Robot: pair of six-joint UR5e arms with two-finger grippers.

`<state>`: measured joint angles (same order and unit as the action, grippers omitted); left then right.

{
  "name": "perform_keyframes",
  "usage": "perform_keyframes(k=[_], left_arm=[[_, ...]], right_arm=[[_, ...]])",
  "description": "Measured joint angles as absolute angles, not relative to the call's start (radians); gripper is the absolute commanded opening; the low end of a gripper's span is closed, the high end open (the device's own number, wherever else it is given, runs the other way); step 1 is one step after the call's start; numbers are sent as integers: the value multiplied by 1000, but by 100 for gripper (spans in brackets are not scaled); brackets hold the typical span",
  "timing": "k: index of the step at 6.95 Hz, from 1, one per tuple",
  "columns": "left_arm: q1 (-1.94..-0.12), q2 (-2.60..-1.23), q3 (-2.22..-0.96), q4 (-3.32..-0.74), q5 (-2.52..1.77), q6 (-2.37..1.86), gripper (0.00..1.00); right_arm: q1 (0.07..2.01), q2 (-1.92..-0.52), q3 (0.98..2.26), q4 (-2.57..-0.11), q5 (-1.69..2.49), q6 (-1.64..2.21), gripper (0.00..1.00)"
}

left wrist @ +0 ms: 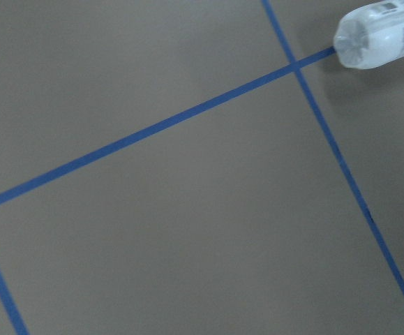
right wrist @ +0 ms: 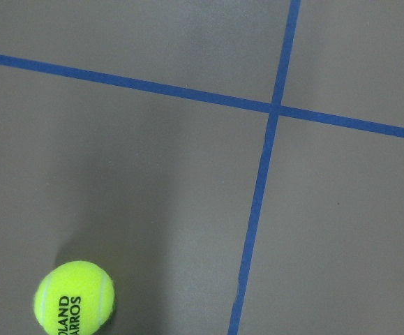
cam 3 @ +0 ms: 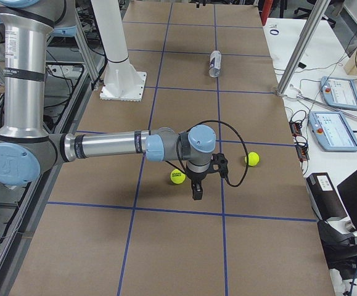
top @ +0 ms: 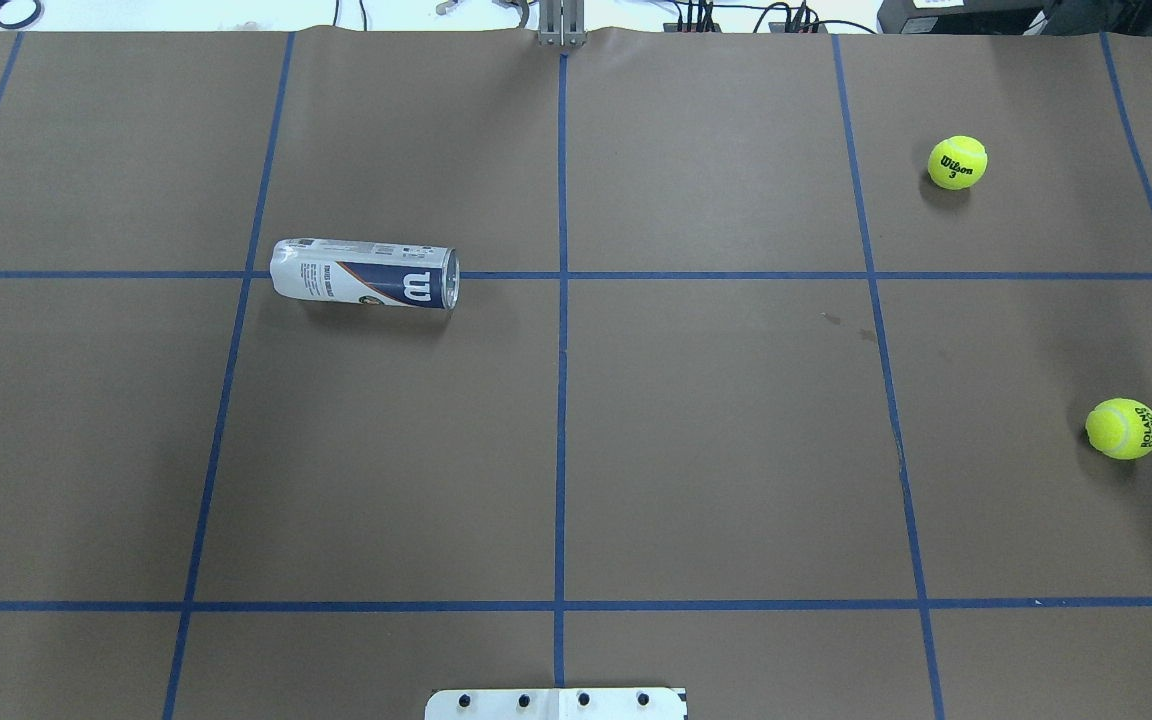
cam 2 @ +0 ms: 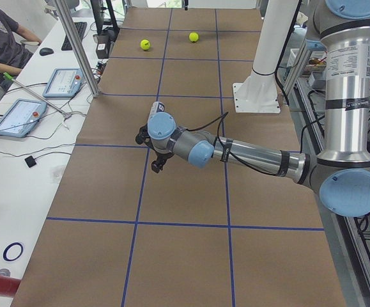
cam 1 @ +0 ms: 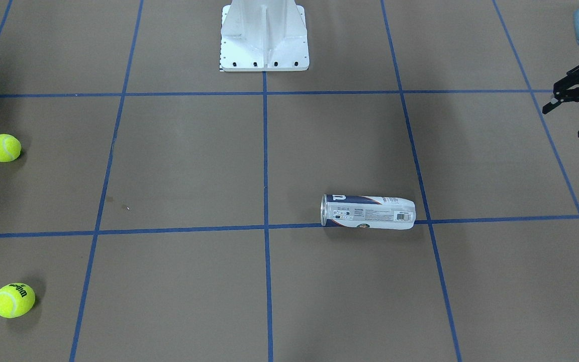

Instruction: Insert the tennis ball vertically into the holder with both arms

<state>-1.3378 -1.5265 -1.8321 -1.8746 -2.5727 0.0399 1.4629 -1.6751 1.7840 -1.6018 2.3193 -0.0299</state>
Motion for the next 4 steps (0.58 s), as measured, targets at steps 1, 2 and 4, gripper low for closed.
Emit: perform_keyframes(k=[1, 2, 4], left_arm=[[-1322, -1559, -1835, -1892, -2574, 32, 86], [-1296, -1599, -1836, -1909, -2572, 31, 82], [-1214, -1704, -1835, -1928, -2568, 40, 74]], right_arm=[[1462, -1675, 1782, -1602, 2319, -30, 99], [1462, -1675, 1779, -1603, 2319, -29, 99], [1462, -1675, 1775, -1603, 2319, -29, 99]])
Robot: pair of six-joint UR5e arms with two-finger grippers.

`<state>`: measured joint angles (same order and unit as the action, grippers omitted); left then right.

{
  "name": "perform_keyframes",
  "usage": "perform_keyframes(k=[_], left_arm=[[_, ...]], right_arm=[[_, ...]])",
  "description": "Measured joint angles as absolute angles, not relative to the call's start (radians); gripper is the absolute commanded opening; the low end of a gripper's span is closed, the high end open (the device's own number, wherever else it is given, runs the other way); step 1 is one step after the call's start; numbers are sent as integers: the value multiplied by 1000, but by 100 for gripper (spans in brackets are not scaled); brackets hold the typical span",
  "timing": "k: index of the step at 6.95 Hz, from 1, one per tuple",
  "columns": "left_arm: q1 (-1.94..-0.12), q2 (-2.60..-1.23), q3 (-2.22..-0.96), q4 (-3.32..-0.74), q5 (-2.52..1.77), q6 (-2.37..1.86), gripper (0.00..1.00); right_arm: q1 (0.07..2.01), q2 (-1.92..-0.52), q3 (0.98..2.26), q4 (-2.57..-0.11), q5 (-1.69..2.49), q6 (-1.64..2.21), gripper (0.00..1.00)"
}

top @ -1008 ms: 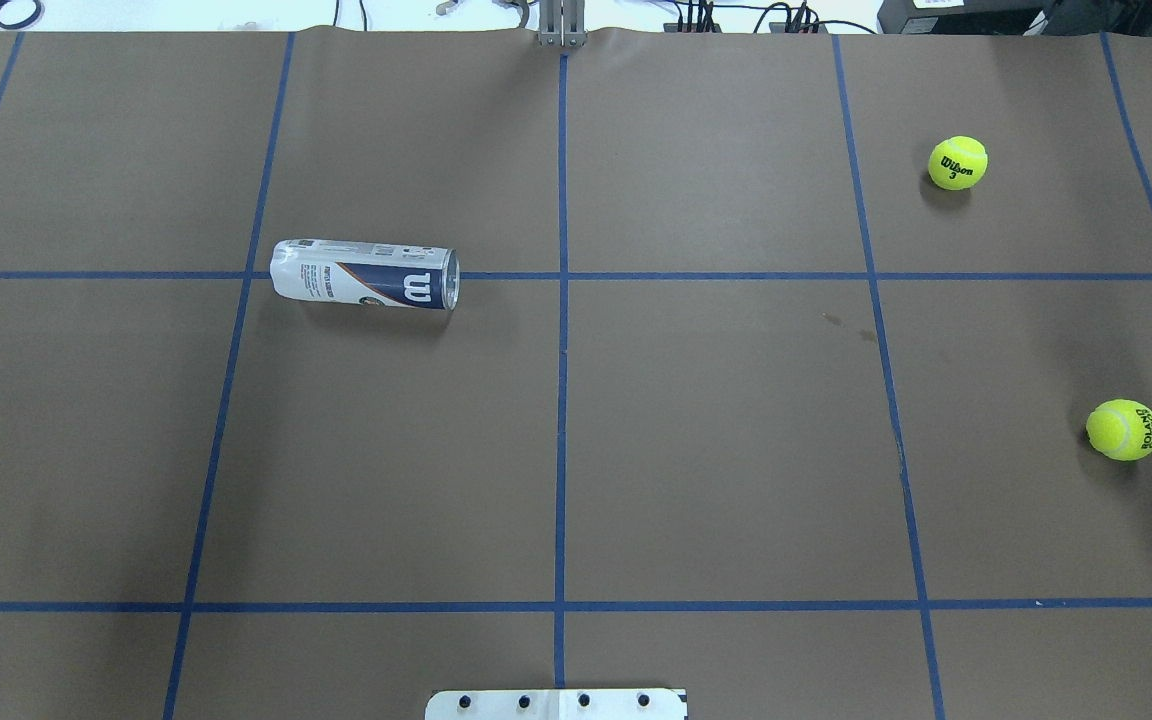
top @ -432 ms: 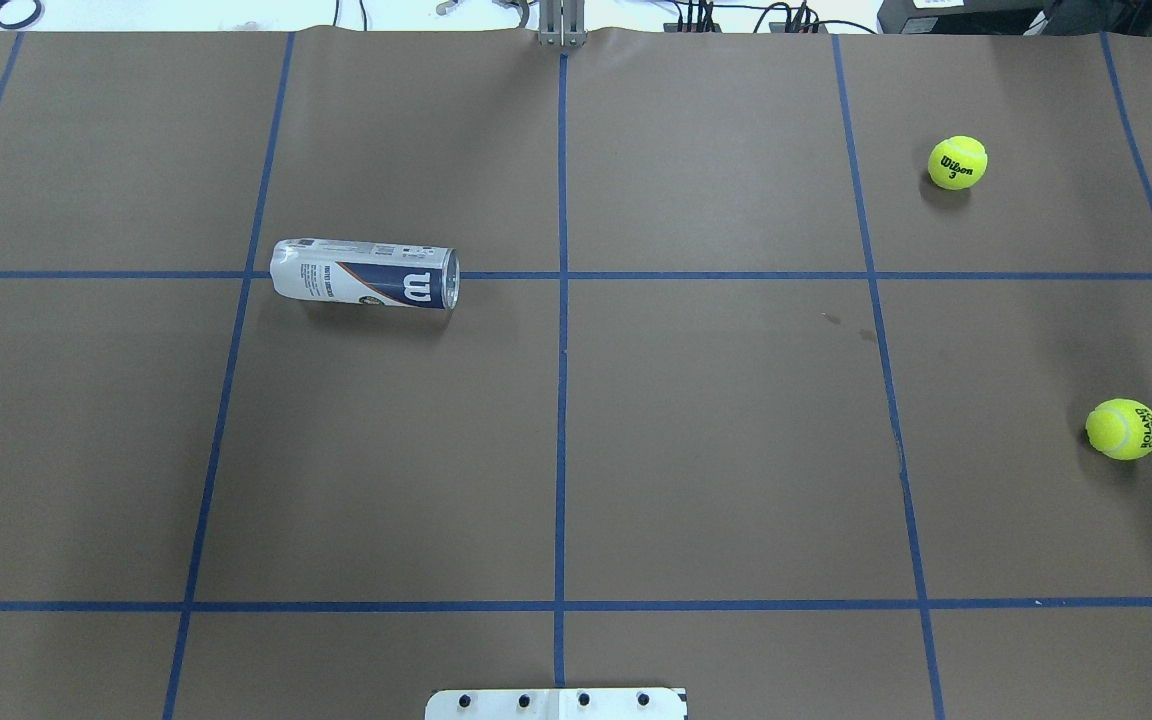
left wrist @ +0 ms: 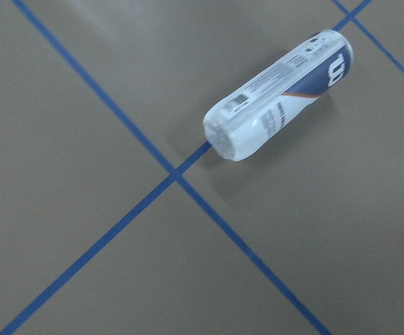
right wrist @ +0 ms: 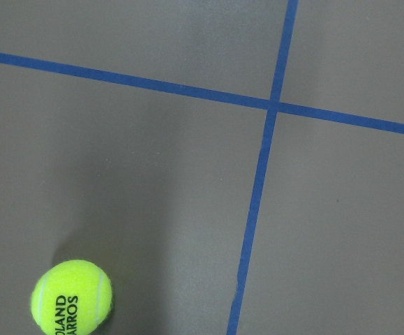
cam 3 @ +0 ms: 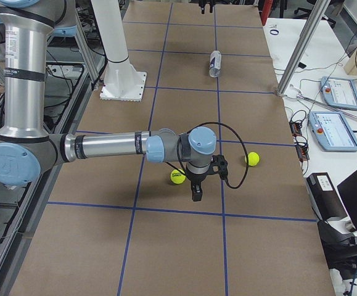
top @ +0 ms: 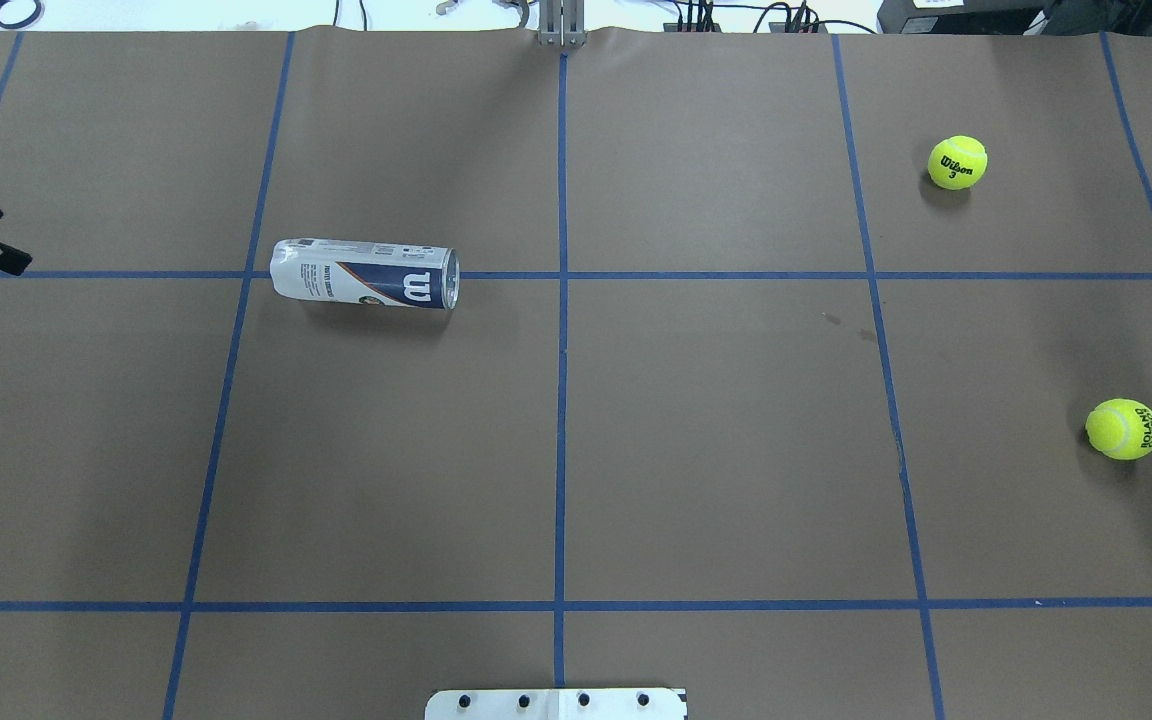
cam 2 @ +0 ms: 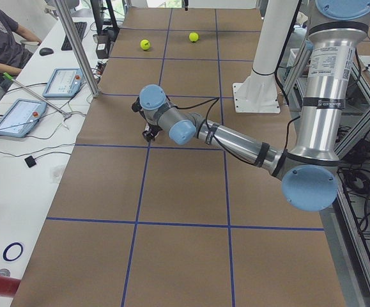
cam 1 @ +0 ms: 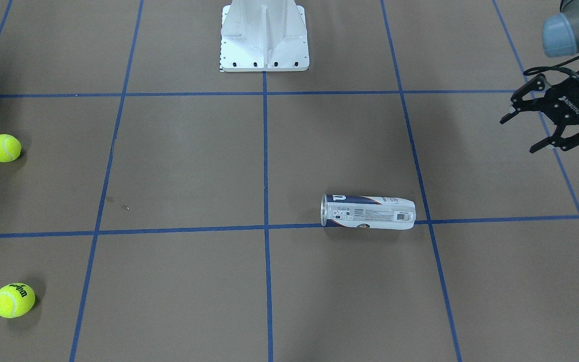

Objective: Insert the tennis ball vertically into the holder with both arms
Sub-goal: 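Reach the left gripper down to the white Wilson can lying on its side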

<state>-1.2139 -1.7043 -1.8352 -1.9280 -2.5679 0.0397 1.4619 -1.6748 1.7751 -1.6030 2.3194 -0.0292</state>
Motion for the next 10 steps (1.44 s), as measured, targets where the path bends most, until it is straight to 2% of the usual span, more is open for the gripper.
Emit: perform_keyframes(k=[1, 3, 7, 8, 10], left_arm=[[-1151, -1767, -1828, -1930, -2557, 61, 63], [-1006, -1883, -1806, -1931, -2443, 97, 80], [-818, -2118, -1705, -1930, -2168, 132, 85], [-802, -2156, -1667, -1927, -2130, 173, 93], [-761, -2204, -1588, -1929, -2025, 265, 94]], right_arm=[[1461, -1674, 1774, -1603, 2320, -29, 99], [1461, -1674, 1771, -1602, 2344, -29, 99], [1460, -1672, 1755, -1602, 2358, -30, 99], [1460, -1672, 1746, -1601, 2357, -30, 99], [1460, -1672, 1729, -1600, 2356, -31, 99]])
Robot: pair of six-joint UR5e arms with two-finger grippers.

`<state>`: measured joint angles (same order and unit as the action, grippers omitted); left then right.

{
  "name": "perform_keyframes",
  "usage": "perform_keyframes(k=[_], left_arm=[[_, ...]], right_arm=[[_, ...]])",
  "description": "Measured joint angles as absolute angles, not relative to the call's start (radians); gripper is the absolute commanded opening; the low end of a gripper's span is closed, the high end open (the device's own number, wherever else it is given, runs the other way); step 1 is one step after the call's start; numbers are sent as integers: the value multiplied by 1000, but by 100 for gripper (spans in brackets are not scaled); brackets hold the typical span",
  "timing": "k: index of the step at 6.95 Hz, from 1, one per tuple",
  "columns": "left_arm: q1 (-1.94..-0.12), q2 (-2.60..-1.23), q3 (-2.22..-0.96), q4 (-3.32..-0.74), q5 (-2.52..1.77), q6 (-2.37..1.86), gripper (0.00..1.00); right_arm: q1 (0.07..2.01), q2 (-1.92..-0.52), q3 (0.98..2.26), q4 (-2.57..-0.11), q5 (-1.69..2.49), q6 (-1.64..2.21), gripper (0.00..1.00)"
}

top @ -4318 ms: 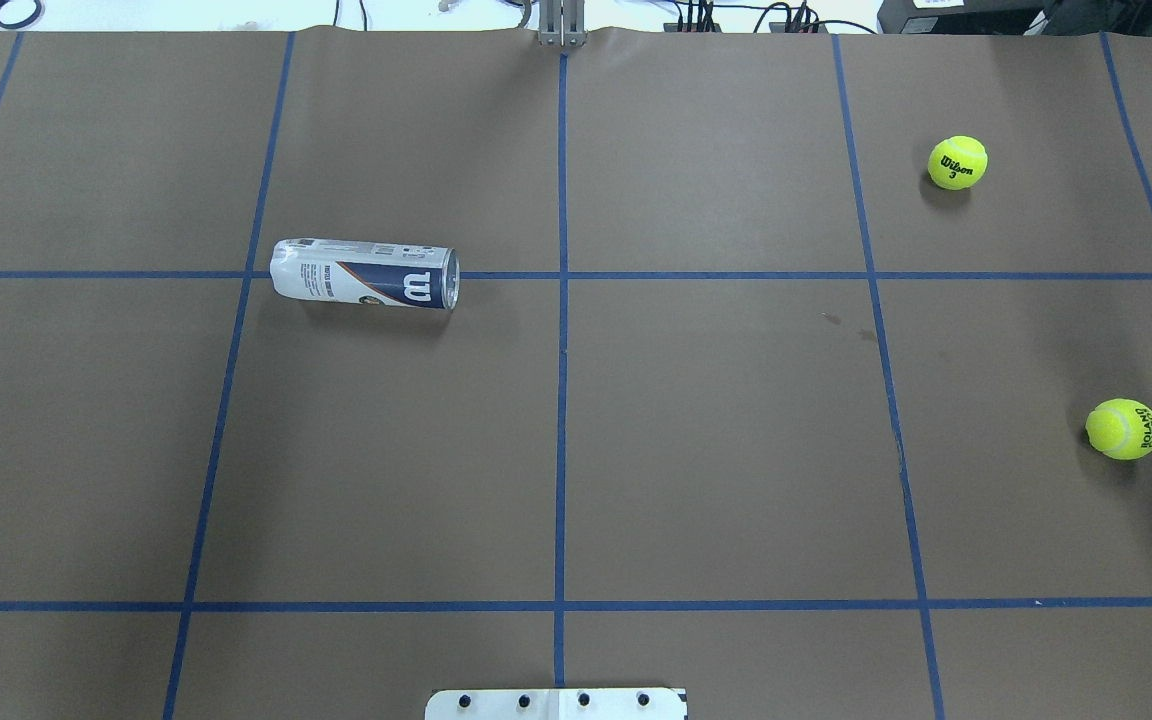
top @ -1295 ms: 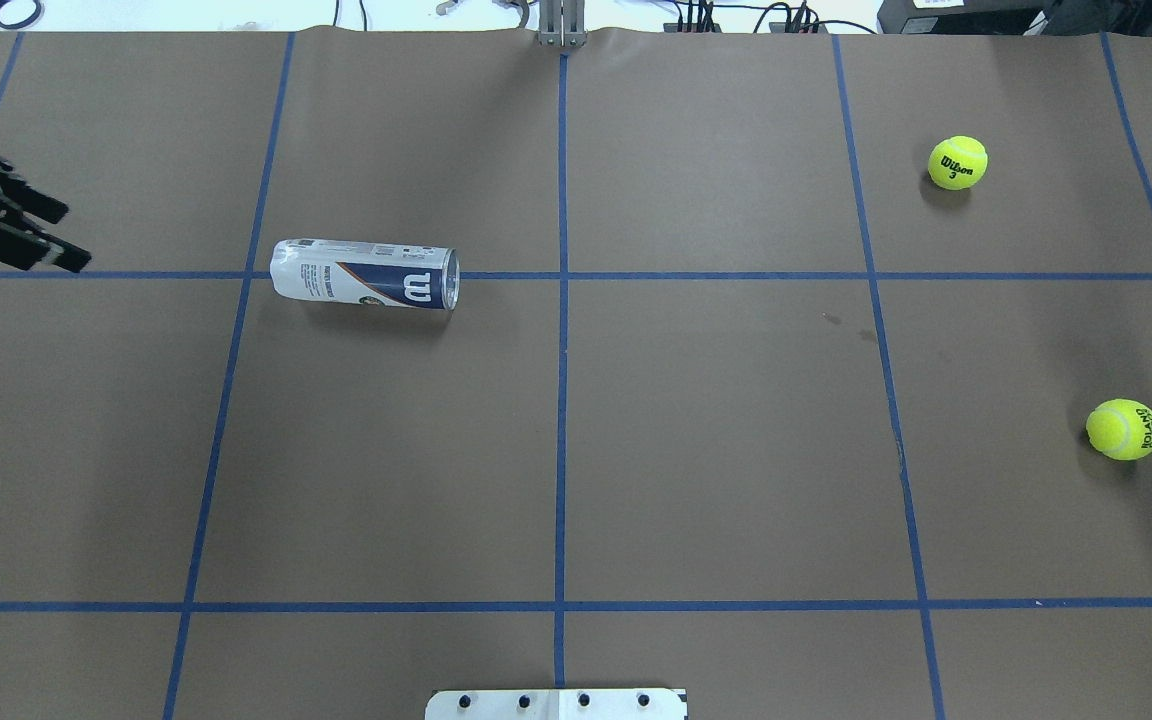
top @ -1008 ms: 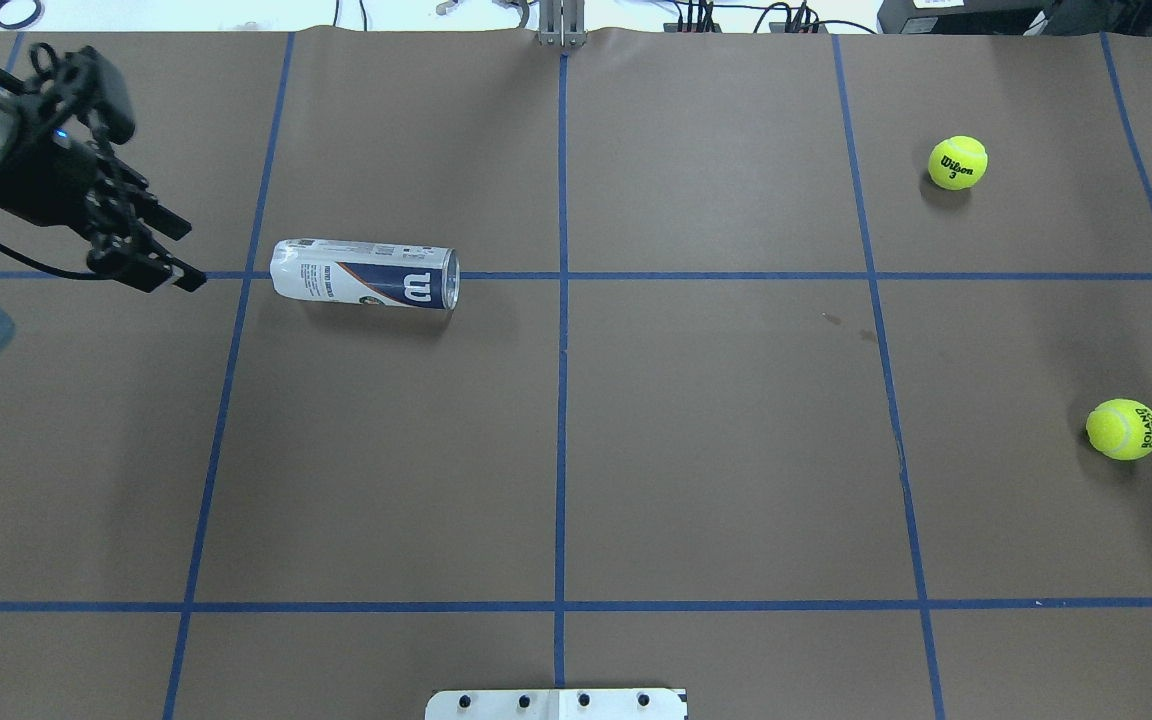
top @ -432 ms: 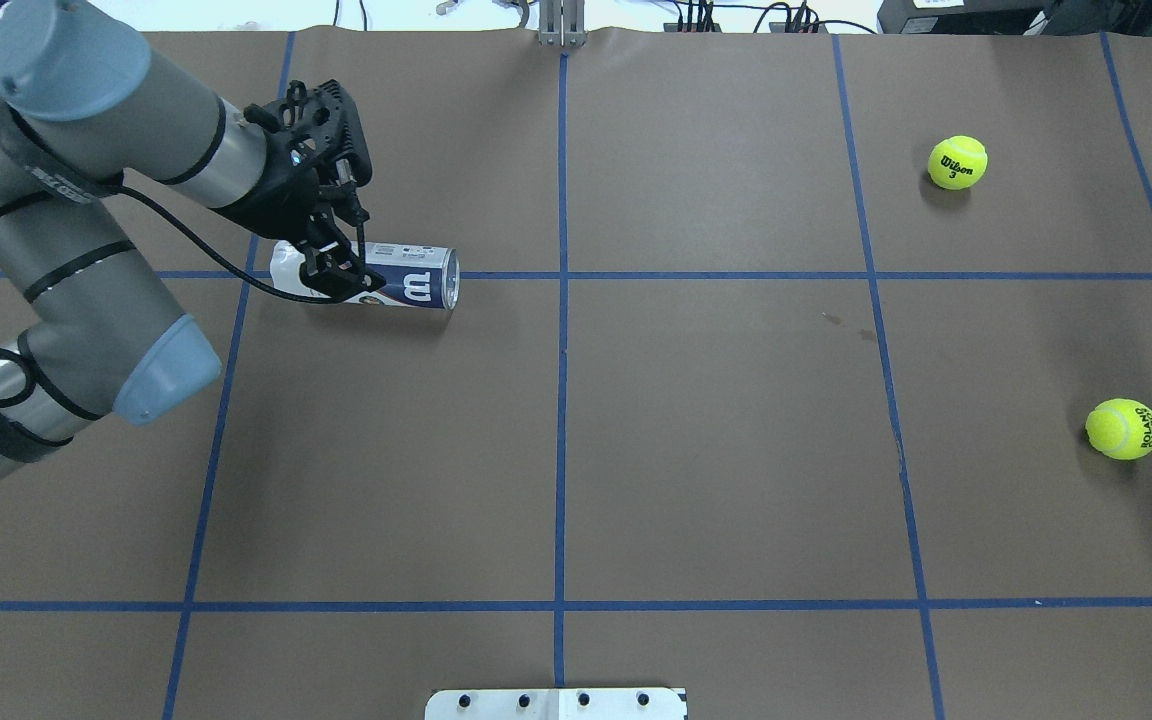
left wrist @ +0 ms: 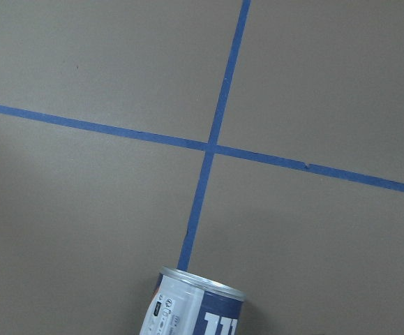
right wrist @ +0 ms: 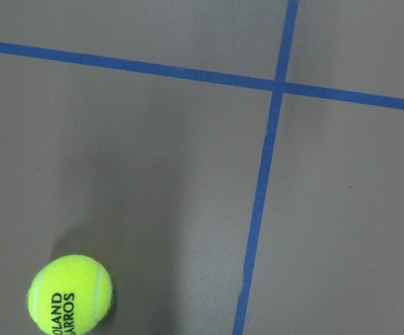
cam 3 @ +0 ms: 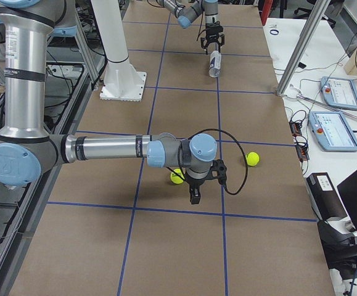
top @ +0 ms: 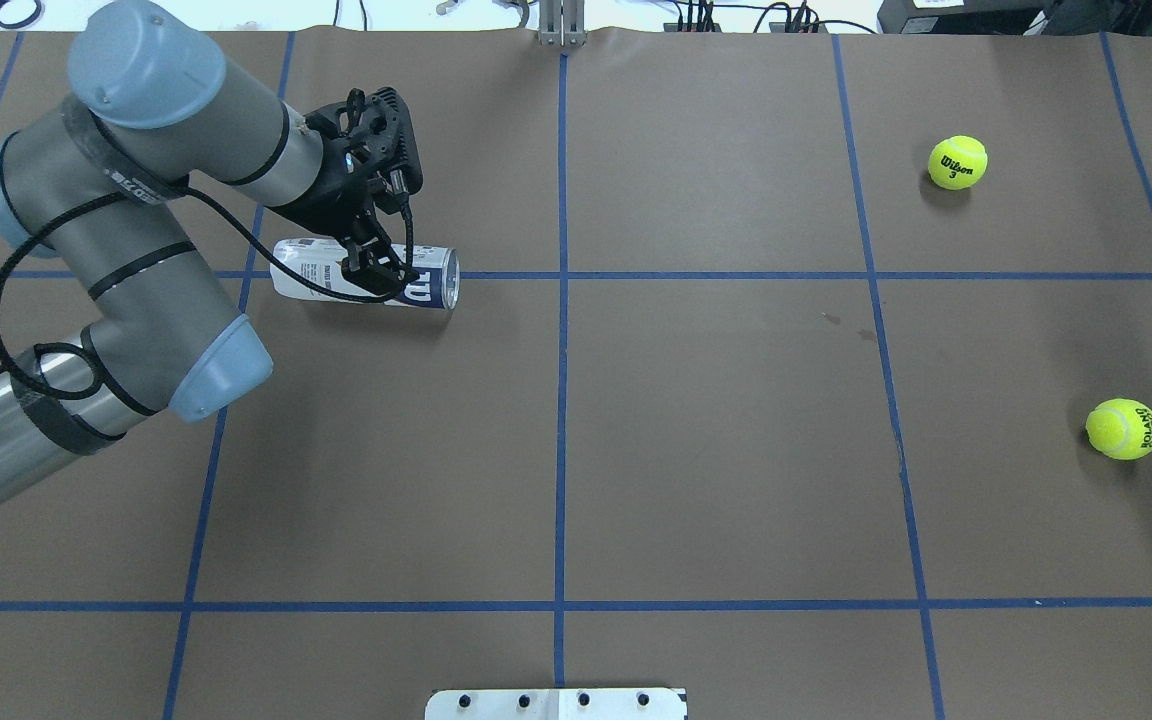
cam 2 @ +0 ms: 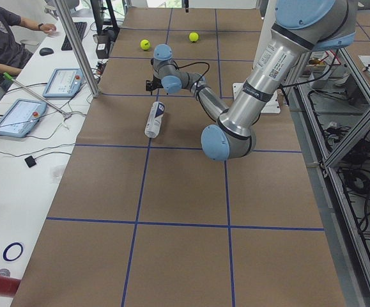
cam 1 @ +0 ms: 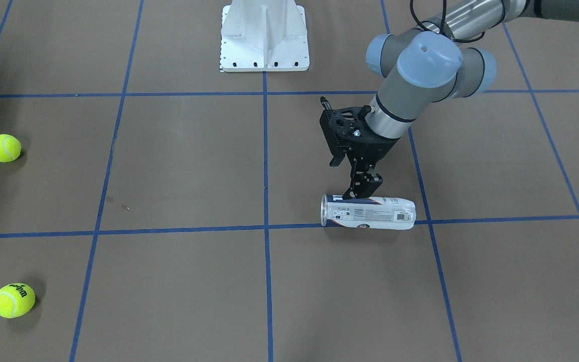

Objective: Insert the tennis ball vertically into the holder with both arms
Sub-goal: 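Close the left gripper on the can's open end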

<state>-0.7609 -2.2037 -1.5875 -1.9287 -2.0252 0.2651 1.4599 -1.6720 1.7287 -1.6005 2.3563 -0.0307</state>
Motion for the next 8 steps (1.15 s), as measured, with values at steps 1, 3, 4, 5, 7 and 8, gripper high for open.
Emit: perform_keyframes(k=[1, 3, 4, 5, 7, 8], left_arm=[[-744, -2227, -1549, -1928, -1983, 313, 95], [-731, -2236, -1524, -1923, -1944, 404, 99], [-717, -2234, -1518, -1921, -1917, 430, 99], [-696, -2234, -1511, -1920, -1882, 452, 99], [-674, -2239, -1487, -1919, -1835, 465, 99], [-669, -2242, -1476, -1920, -1817, 466, 99]], right_arm=[[1460, -1672, 1726, -1600, 2356, -31, 99], [1460, -1673, 1725, -1601, 2357, -32, 99], [1460, -1672, 1722, -1600, 2357, -33, 99], [1460, -1672, 1719, -1600, 2357, -33, 99], [1460, -1671, 1716, -1600, 2356, -32, 99], [1460, -1671, 1716, -1599, 2356, -32, 99]])
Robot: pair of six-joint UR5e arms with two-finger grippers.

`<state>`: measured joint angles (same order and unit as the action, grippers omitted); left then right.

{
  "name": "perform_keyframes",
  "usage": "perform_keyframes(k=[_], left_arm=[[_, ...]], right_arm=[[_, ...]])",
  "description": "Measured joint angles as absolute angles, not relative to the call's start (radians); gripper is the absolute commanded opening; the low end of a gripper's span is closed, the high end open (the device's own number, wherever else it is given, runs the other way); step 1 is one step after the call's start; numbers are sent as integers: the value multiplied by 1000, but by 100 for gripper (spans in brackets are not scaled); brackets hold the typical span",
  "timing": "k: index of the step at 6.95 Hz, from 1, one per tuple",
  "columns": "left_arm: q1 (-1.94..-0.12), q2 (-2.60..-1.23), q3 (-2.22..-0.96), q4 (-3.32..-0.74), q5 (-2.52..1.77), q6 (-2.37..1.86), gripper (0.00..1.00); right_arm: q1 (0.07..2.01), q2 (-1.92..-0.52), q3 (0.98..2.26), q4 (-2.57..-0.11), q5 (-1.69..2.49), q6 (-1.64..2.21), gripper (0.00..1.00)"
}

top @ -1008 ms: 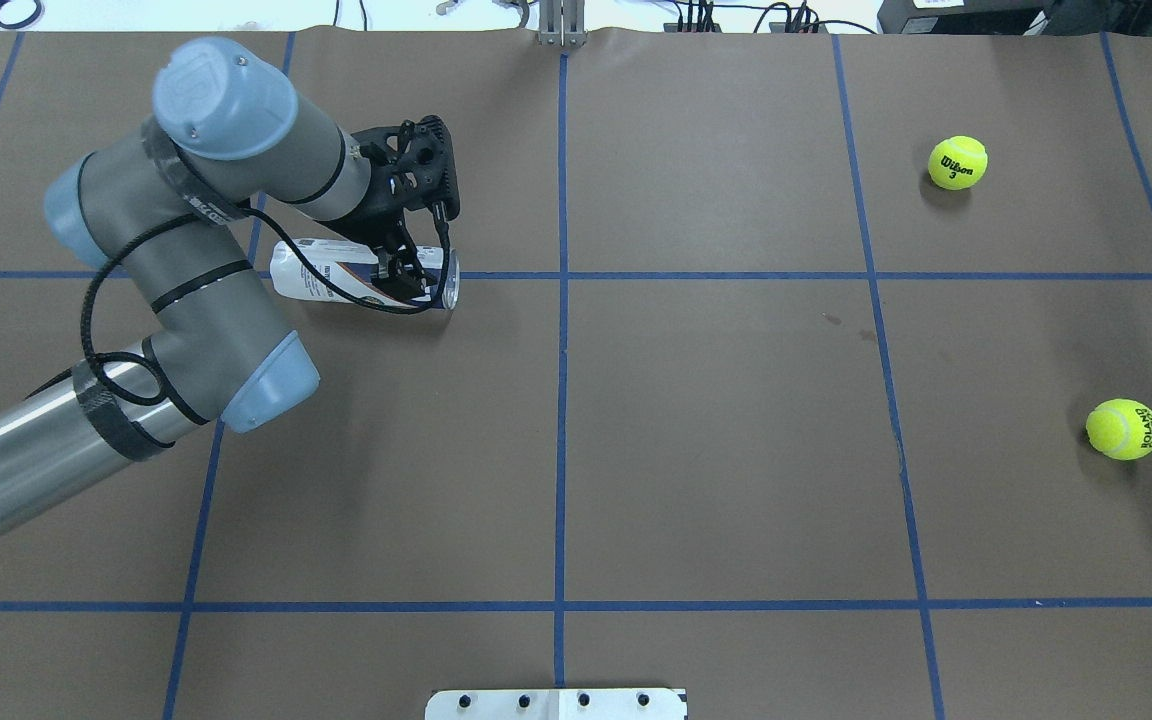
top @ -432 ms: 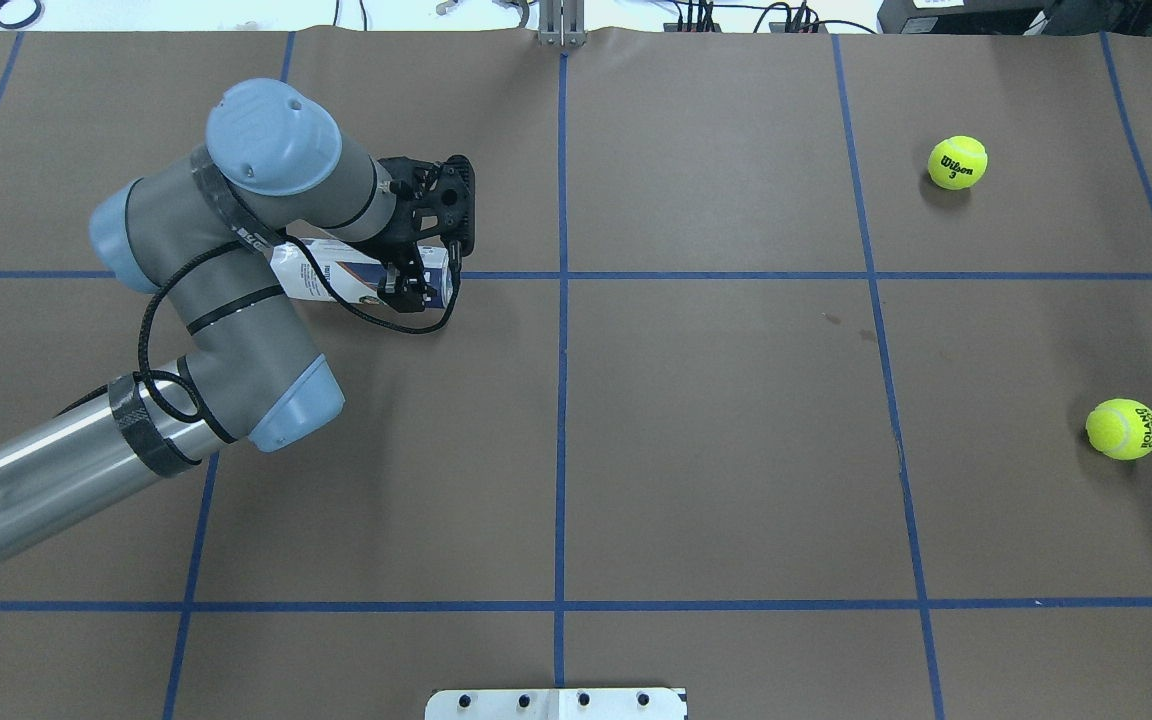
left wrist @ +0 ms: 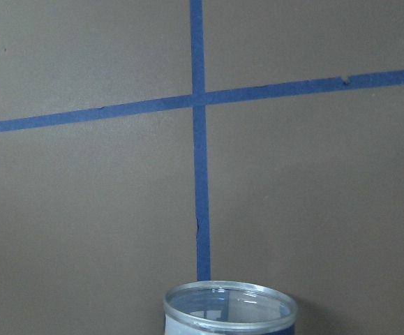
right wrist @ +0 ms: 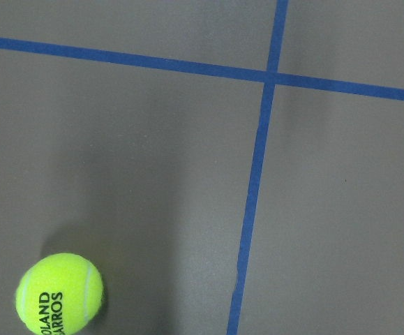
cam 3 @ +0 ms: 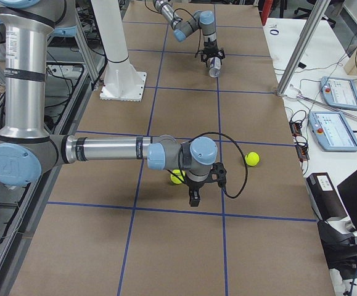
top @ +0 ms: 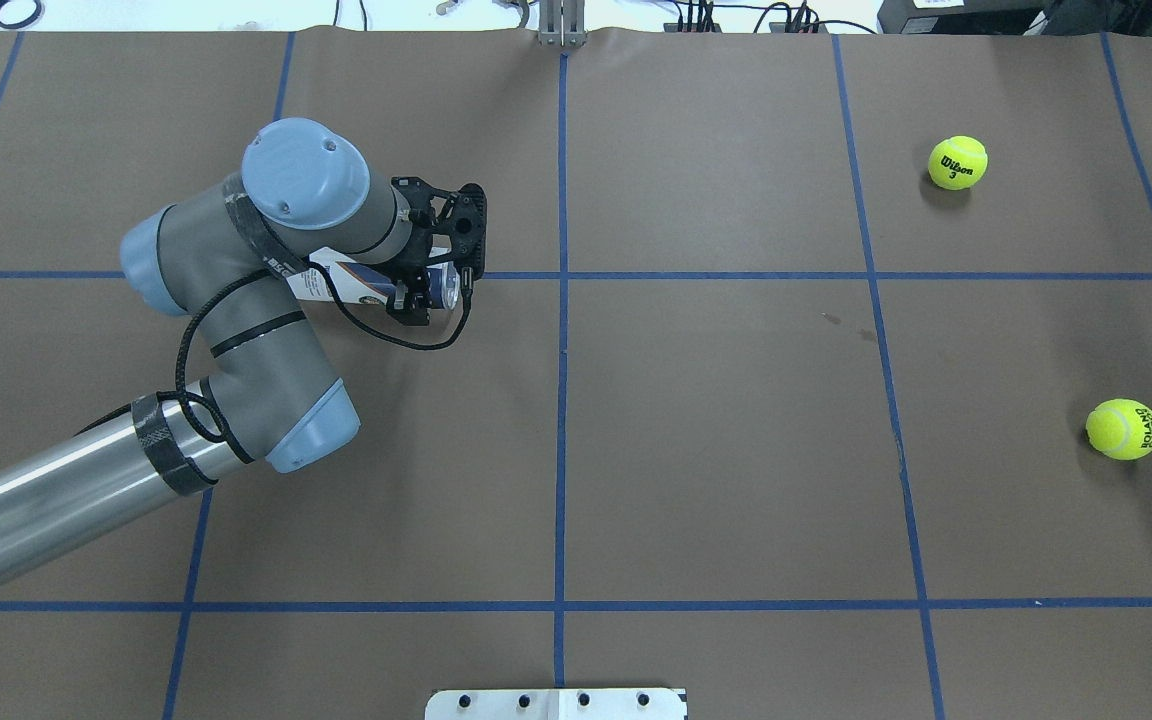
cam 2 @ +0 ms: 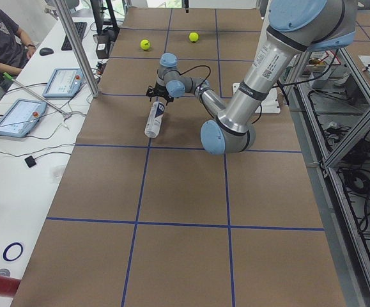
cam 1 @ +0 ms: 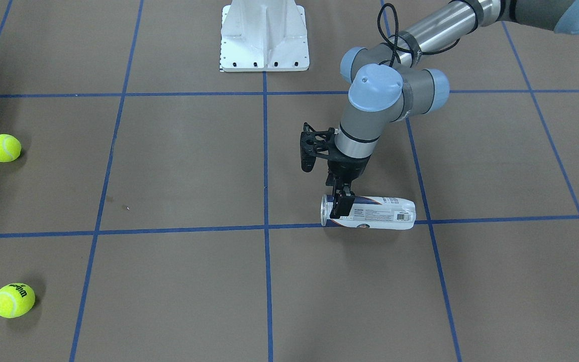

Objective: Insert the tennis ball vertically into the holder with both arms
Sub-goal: 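Close the left gripper on the can's open end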

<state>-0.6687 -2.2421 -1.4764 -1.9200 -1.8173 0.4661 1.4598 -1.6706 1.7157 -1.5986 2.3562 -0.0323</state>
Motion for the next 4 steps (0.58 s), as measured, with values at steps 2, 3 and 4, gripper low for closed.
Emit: perform_keyframes(k=[2, 3, 4], left_arm=[[-661, -2249, -1459, -1921, -1797, 468, 99], [-652, -2257, -1441, -1921, -1777, 469, 99], [-642, -2263, -1426, -1922, -1760, 470, 99]], right_arm=[[1460, -1671, 1713, -1593, 2356, -33, 99], [1460, -1671, 1712, -1593, 2356, -33, 99], [1460, -1671, 1711, -1592, 2356, -33, 99]])
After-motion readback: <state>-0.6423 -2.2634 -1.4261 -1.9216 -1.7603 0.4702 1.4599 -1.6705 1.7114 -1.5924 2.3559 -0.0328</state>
